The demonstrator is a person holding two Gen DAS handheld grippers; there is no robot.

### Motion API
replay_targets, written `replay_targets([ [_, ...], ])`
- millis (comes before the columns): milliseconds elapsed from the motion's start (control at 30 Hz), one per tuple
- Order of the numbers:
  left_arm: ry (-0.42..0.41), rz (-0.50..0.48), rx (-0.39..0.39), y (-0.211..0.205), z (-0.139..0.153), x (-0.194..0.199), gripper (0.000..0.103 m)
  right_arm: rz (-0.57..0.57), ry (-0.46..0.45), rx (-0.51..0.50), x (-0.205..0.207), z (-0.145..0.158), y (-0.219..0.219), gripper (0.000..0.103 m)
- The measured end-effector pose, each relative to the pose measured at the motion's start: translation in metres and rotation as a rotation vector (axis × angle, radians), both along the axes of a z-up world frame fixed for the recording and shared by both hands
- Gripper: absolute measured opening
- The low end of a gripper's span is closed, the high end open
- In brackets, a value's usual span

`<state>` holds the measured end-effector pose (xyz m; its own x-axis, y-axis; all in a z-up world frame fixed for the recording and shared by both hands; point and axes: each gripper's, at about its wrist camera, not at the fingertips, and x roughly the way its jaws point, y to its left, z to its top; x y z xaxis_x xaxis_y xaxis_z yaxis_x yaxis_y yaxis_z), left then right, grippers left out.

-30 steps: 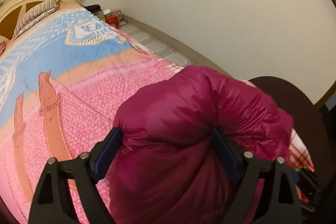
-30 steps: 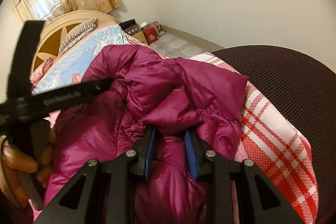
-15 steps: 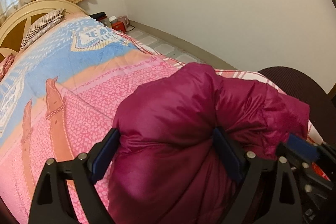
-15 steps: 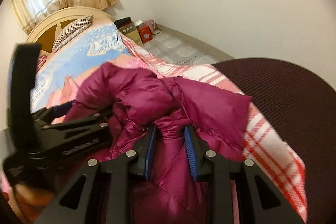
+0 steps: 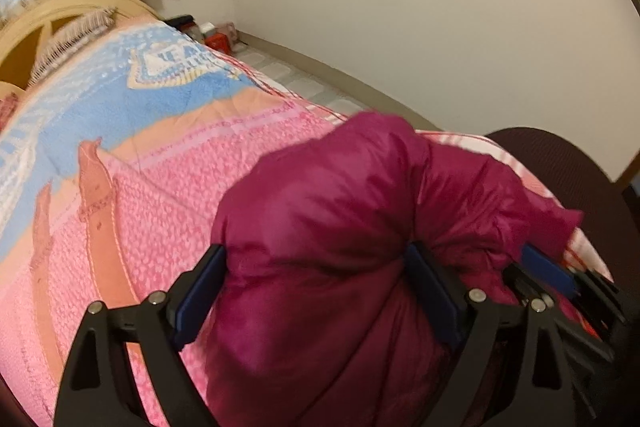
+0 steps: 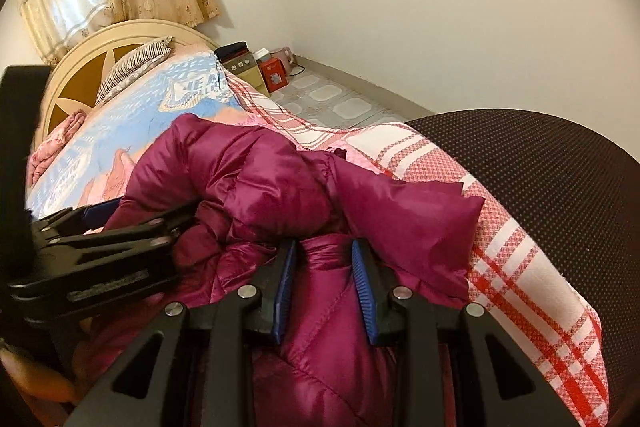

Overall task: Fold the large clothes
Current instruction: 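Lower the magenta jacket bundle onto the plaid blanket with both grippers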

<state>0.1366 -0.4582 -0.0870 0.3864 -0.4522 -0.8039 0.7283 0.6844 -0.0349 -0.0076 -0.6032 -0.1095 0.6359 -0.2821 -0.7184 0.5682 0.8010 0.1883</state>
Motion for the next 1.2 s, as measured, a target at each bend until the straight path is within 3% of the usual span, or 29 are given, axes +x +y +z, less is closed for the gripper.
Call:
replay_targets([
  [67,0.026,-0.009,-0.019,0.016,0.006,-0.005,0.091,0.0,0.001,-0.001,0.0,0.0,-0.001,0.03],
  [233,-0.049,-0.049,-0.021,0.063,0.026,-0.044,0.09,-0.005,0.009,-0.014,0.001,0.002,-0.001,0.03],
  [433,0.011,-0.014,-0.078,0.098,0.015,-0.063,0.09,-0.006,0.03,-0.027,-0.002,0.012,0.004,0.031],
  [567,0.041,-0.015,-0.098,0.108,0.02,-0.063,0.09,-0.011,-0.087,-0.039,-0.049,0.05,0.027,0.031],
  [733,0.054,-0.022,-0.115,0.12,0.022,-0.073,0.09,0.062,-0.109,-0.123,-0.11,0.074,0.093,0.031],
  [900,0.015,-0.007,-0.078,0.12,0.015,-0.083,0.09,0.075,-0.051,-0.014,-0.124,0.041,0.115,0.031],
  [1067,-0.033,-0.006,-0.053,0.119,0.016,-0.092,0.091,0.048,-0.008,0.005,-0.117,0.01,0.122,0.031],
  [1200,-0.001,0.0,-0.067,0.128,0.018,-0.096,0.091,0.022,-0.005,-0.017,-0.119,0.003,0.131,0.032],
])
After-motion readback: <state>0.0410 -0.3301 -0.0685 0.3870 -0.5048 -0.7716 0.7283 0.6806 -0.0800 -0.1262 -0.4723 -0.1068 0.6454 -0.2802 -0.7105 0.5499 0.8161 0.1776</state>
